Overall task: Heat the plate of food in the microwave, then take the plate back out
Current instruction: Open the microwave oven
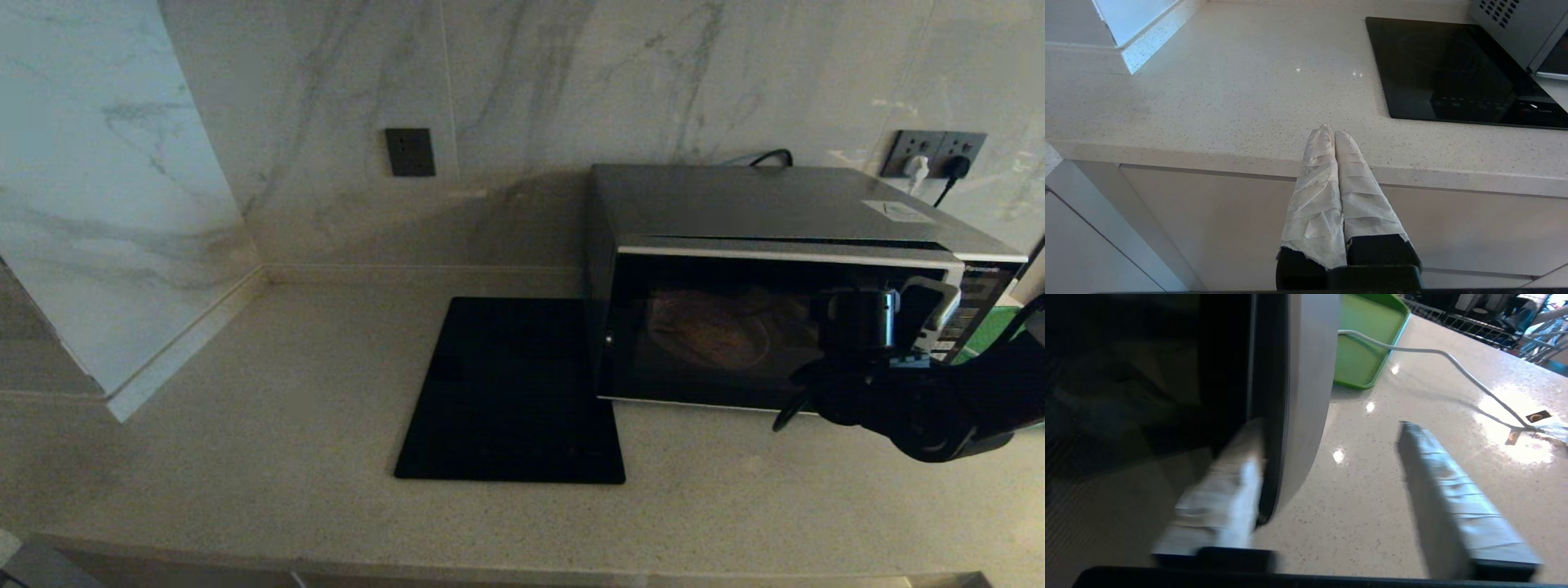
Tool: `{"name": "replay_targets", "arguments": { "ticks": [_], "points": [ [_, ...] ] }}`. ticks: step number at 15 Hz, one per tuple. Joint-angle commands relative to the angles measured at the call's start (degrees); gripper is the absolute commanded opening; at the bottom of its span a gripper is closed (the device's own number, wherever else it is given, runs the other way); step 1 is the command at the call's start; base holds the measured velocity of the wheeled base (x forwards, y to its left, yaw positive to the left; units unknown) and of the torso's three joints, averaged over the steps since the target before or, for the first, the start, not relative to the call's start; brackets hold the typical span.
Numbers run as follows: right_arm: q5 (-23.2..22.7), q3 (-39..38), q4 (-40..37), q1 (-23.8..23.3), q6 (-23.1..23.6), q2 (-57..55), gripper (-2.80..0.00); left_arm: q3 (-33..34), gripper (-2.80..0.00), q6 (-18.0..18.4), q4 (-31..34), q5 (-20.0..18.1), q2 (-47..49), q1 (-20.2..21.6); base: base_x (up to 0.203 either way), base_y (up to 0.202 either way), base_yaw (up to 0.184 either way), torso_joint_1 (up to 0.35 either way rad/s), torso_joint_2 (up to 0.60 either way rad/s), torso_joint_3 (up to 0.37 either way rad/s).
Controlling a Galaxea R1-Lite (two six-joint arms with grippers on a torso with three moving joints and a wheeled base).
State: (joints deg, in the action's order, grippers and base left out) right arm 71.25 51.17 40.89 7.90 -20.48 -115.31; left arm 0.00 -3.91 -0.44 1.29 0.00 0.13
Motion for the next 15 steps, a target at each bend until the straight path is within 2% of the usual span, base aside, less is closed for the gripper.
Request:
{"name": "replay_targets", "arguments": {
  "ticks": [1,8,15],
  "points": [
    [0.5,-1.4,0.1,0.2,-0.3,0.7,-2.8,0.0,-2.8,0.0,0.0,0.0,0.0,0.0,0.0,0.0,0.0,0.0,0.0,0.0],
    [0.4,-7.7,1.3,1.9,-0.7,7.9,-2.8,0.0,-2.8,0.0,0.0,0.0,0.1,0.0,0.0,0.0,0.0,0.0,0.0,0.0],
    [0.6,-20.4,1.3,11.7,-0.6,22.7,-2.8,0.0,-2.8,0.0,0.0,0.0,0.0,0.0,0.0,0.0,0.0,0.0,0.0,0.0]
  ]
}}
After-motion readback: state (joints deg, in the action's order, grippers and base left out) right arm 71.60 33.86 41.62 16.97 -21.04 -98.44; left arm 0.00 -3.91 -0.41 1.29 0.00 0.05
